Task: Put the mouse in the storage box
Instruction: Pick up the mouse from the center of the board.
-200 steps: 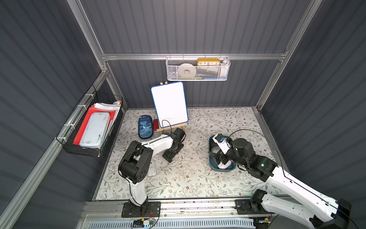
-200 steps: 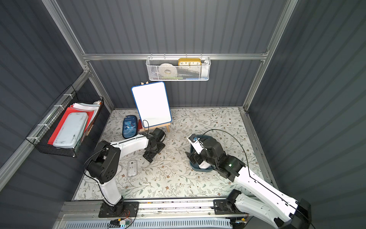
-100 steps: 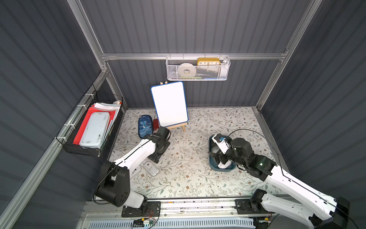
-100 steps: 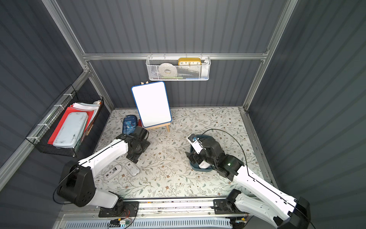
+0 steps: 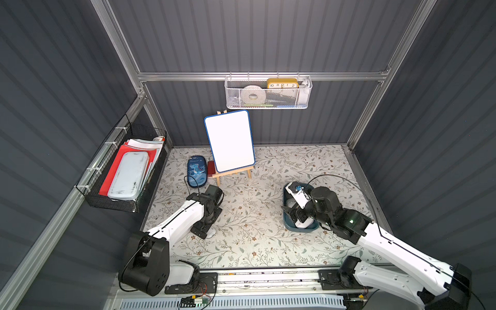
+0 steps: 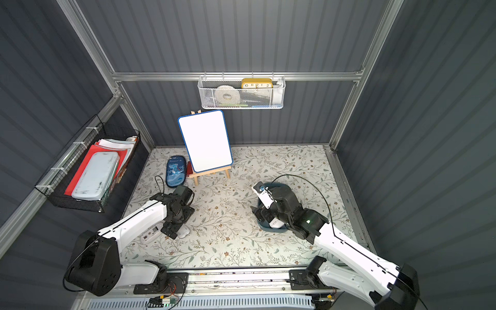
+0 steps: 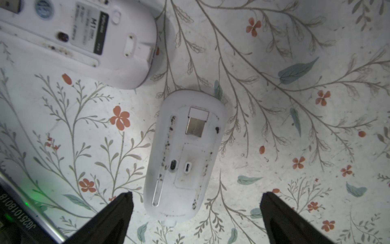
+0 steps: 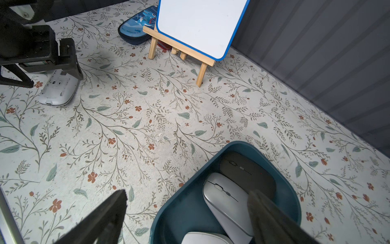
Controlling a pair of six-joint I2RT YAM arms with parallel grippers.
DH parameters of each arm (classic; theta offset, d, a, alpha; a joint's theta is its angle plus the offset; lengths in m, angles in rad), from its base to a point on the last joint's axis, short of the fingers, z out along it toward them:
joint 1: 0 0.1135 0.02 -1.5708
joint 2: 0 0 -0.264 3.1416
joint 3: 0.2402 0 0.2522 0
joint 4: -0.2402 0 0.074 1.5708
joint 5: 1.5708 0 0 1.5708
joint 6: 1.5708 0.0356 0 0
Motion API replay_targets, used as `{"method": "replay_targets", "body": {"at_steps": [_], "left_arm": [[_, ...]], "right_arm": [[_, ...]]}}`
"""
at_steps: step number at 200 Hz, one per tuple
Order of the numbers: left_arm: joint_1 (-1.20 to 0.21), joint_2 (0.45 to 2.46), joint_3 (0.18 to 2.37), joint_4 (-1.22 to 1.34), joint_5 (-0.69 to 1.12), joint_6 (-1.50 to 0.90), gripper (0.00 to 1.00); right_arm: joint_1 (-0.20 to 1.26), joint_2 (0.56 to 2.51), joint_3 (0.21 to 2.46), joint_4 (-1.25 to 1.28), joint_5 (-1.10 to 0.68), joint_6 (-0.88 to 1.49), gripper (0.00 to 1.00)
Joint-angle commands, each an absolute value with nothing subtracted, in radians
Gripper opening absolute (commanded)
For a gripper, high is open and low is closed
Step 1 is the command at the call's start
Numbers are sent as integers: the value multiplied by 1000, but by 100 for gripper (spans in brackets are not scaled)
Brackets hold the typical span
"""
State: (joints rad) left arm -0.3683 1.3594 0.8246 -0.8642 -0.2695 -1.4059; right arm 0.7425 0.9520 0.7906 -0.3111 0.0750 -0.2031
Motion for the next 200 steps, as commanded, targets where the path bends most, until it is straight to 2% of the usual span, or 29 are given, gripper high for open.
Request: {"method": "replay_targets", "body": {"at_steps": [1, 32, 66, 108, 145, 200], "left_arm": [[-368, 1369, 809, -880, -259, -1426, 100], [-368, 1439, 769, -829, -220, -1441, 99], [-367, 1431, 720, -766, -218, -1456, 100], [-364, 1472, 750, -719, -239, -1420, 99], [-360, 1422, 720, -658, -264, -1398, 93], [-358, 1368, 714, -661, -275, -1353, 76]], "right_arm": [[749, 951, 782, -319, 83, -215, 93], [750, 951, 786, -321, 91, -221, 93], [752, 943, 782, -325, 87, -218, 94], [755, 946, 782, -323, 86, -219, 94], [759, 933, 777, -331, 85, -222, 94], [760, 936, 777, -328, 87, -225, 94]]}}
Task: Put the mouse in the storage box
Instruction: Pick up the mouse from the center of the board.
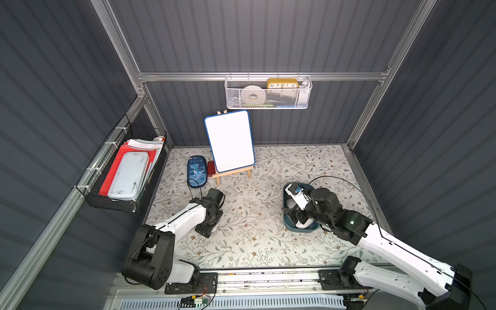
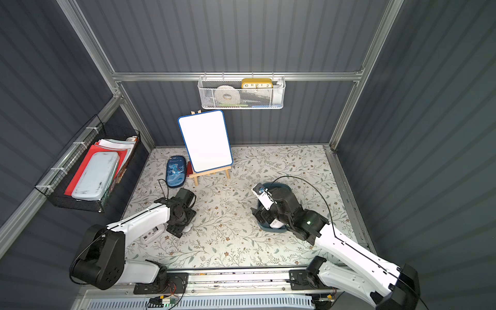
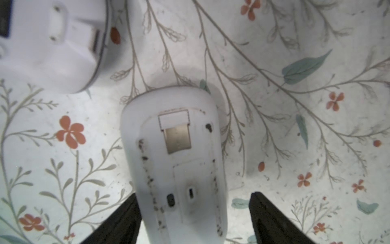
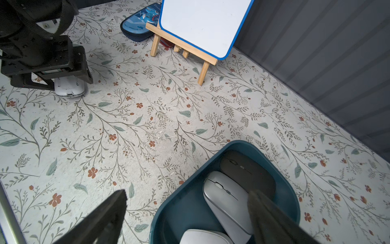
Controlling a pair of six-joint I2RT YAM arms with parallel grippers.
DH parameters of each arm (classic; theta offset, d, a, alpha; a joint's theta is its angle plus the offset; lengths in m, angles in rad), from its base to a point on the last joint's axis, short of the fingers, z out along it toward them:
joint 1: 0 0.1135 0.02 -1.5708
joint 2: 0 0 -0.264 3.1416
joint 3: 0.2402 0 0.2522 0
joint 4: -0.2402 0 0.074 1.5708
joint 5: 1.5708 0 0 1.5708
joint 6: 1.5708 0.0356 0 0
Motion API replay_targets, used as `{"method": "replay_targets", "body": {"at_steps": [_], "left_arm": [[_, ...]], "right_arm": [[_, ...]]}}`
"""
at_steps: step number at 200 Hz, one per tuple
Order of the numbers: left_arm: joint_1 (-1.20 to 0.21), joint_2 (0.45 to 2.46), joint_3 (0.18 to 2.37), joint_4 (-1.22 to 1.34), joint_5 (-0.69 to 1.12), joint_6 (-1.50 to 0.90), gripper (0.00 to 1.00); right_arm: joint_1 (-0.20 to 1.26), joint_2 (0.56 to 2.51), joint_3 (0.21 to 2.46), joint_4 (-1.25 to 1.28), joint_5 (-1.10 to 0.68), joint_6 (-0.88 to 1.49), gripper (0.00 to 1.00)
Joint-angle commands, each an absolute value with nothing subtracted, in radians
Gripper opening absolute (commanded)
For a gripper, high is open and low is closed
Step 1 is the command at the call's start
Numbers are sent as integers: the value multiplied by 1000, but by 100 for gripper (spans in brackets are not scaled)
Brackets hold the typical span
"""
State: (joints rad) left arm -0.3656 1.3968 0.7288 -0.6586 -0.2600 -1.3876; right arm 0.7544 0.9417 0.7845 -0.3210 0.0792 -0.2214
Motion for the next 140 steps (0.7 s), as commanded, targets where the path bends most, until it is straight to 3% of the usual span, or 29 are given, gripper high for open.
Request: {"method": "replay_targets", "body": {"at_steps": [1, 17, 35, 76, 140], "left_arm": [[-359, 1367, 712, -660, -274, -1353, 76], [-359, 1352, 695, -641, -258, -1355, 76], [-357, 1368, 678, -611, -231, -1352, 84], [-356, 1543, 748, -659, -234, -1334, 86], [-354, 1580, 776, -612, -210, -1297, 67]], "right_arm": [[761, 936, 777, -328, 86, -225, 94], [761, 930, 775, -325, 87, -228, 94], [761, 927, 774, -327, 89, -229, 94], [764, 927, 776, -330, 89, -230, 94], [767, 925, 778, -331, 94, -237, 94]]}}
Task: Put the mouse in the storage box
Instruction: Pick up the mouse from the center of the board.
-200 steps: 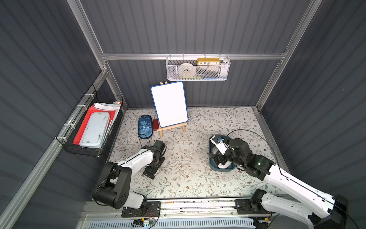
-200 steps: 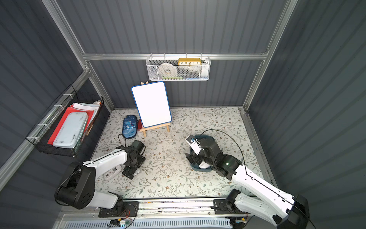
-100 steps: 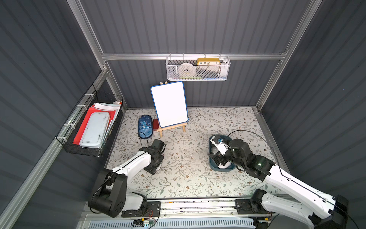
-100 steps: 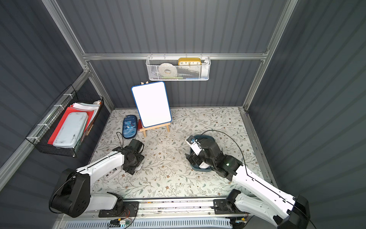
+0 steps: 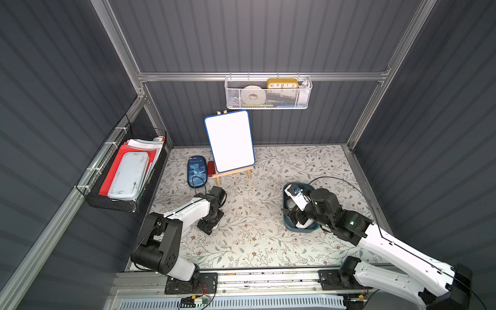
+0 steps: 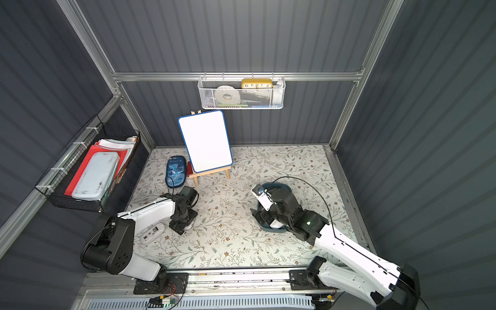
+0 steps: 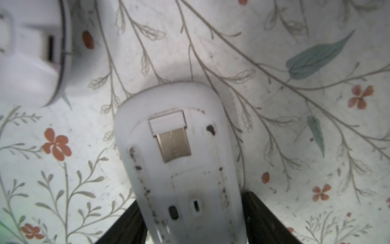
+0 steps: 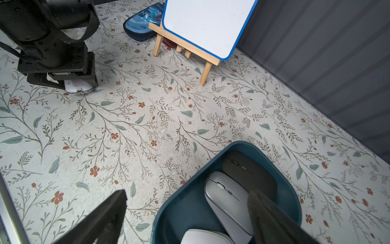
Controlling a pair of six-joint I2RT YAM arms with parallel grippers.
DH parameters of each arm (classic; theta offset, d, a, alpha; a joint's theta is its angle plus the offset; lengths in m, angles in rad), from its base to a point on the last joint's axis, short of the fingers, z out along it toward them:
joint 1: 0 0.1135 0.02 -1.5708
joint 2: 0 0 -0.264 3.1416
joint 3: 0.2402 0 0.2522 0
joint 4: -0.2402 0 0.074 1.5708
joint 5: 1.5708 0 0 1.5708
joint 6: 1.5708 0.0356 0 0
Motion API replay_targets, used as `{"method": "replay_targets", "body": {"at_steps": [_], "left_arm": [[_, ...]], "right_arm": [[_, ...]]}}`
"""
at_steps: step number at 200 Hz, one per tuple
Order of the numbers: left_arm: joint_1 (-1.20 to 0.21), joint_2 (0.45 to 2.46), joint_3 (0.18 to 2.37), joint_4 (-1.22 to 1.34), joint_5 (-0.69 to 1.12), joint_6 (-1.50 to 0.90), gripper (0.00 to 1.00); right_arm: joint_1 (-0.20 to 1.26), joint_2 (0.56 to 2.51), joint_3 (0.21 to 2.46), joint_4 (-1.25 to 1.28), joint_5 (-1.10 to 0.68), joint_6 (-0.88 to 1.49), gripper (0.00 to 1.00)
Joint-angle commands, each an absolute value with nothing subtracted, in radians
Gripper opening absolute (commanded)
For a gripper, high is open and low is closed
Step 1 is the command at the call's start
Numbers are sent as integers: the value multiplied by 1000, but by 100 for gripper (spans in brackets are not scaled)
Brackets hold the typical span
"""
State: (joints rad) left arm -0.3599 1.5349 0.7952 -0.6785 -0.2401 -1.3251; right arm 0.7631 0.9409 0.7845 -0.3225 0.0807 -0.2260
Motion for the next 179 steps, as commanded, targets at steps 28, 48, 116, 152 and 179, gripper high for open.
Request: {"method": "replay_targets", "body": {"at_steps": [28, 48, 116, 152, 179], "left_arm": [[-355, 1527, 784, -617, -210, -1282, 58], [-356, 1461, 794, -598, -199, -1240, 57], [-367, 1112, 803, -194, 99, -839, 56], [-463, 1116, 887, -76, 111, -587, 58], [-572, 1148, 923, 25, 102, -380, 62]], "right_arm": [[769, 929, 778, -327, 91, -235, 94], [769, 933, 778, -324, 88, -228, 94], [768, 872, 779, -259, 50, -125, 94], [757, 838, 800, -222, 102, -59, 95], [725, 812, 840, -202, 73, 31, 99]]}}
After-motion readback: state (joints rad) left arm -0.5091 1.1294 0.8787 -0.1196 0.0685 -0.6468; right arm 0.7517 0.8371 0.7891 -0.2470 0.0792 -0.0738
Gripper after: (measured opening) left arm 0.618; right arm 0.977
